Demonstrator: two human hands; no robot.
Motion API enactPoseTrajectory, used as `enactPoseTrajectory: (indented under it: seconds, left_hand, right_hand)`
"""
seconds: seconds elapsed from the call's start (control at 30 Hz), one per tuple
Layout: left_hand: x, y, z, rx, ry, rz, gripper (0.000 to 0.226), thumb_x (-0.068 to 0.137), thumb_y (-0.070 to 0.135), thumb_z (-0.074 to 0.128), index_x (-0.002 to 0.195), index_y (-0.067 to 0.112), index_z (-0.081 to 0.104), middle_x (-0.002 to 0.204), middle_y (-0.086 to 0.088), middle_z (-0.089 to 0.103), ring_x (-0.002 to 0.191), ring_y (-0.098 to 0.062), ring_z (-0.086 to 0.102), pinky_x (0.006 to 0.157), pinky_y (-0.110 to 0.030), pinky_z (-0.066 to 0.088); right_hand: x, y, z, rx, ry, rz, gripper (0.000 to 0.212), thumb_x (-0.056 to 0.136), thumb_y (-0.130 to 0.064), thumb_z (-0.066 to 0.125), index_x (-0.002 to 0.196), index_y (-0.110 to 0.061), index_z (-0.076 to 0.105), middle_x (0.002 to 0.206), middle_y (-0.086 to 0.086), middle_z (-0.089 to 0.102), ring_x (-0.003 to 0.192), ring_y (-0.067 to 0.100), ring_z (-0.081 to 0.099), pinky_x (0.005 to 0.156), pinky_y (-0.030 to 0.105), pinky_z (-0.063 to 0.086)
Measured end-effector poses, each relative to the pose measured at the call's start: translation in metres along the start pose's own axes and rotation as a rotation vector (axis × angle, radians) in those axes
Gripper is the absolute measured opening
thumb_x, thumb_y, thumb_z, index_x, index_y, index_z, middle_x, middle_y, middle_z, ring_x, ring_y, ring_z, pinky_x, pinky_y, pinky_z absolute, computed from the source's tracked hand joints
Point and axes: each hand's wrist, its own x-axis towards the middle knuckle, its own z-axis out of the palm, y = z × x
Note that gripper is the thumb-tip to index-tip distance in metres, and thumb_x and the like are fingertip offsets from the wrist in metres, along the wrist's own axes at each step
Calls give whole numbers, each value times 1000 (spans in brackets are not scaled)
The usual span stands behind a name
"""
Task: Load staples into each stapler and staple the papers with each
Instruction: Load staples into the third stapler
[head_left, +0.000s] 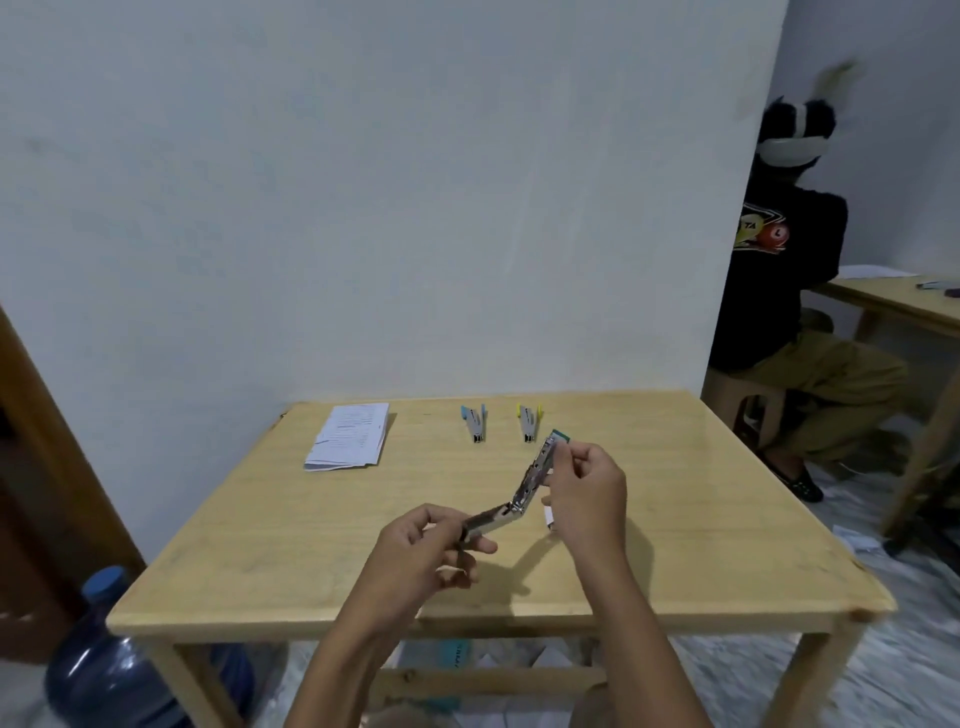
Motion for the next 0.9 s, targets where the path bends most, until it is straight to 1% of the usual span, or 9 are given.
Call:
enactPoseTrajectory:
  seconds: [0.1, 0.17, 0.23, 0.3, 0.4, 0.5, 0.6, 0.73, 0.9]
  left_hand:
    - [-8, 1, -3, -200, -222, -215, 16, 79, 7, 50, 93, 2, 56, 96, -32, 67, 66, -31, 59, 60, -36, 52]
    - [-11, 2, 2, -239, -326, -284, 28, 76, 19, 48, 98, 4, 54, 97, -32, 65, 66, -32, 61, 61, -37, 53]
    - [-10, 0, 11, -327, -355, -283, 29, 86, 27, 46, 103, 4, 49, 82, -26, 62, 53, -29, 58, 50, -32, 49]
    - [-5, -5, 20, -397, -310, -252, 31, 97, 36, 43, 102, 6, 49, 64, -13, 51, 37, -19, 44, 39, -23, 35]
    - [-2, -13, 29, -503, -241, -239, 32, 99, 39, 44, 90, 9, 49, 55, -2, 36, 33, -9, 27, 35, -18, 21]
    - [1, -20, 30, -582, -195, -236, 29, 98, 37, 46, 85, 11, 49, 56, -2, 34, 33, -8, 24, 33, -17, 22]
    - [2, -23, 30, -566, -165, -246, 31, 98, 39, 47, 84, 11, 51, 58, -1, 34, 34, -9, 24, 35, -17, 20]
    - [3, -20, 33, -509, -165, -243, 33, 97, 41, 50, 80, 12, 52, 58, -1, 34, 35, -9, 24, 37, -19, 19]
    - [6, -17, 31, -462, -150, -222, 35, 98, 41, 49, 79, 12, 50, 59, -1, 35, 36, -10, 23, 40, -21, 17]
  right_hand:
    - [0, -5, -3, 206, -127, 158, 18, 99, -24, 57, 88, -14, 68, 83, 3, 73, 67, 13, 68, 53, 22, 51]
    - [-3, -6, -2, 271, -258, 230, 20, 97, -24, 59, 92, -11, 73, 85, 4, 75, 64, 10, 64, 61, 25, 53]
    - [-8, -5, 3, 235, -366, 240, 20, 96, -26, 61, 93, -11, 75, 85, 4, 76, 61, 9, 61, 69, 30, 55]
    - [-15, -3, 11, 232, -412, 227, 19, 95, -26, 62, 93, -11, 74, 76, 2, 74, 54, 8, 58, 70, 30, 53]
    - [-24, 2, 18, 122, -346, 85, 11, 96, -28, 61, 103, -21, 67, 76, -5, 74, 57, 6, 62, 66, 25, 49]
    - [-29, 11, 13, -70, -310, -164, 18, 97, -33, 57, 114, -38, 62, 95, -14, 70, 74, 2, 68, 68, 21, 53]
    - [-32, 13, 8, -220, -354, -330, 22, 98, -35, 56, 117, -39, 65, 104, -24, 65, 82, -8, 64, 69, 13, 50]
    - [-29, 11, 6, -329, -337, -427, 25, 97, -36, 56, 119, -35, 67, 107, -22, 66, 86, -5, 62, 78, 25, 53]
    - [-24, 7, 5, -403, -329, -522, 19, 96, -33, 59, 113, -35, 68, 102, -21, 68, 79, 0, 61, 74, 29, 52]
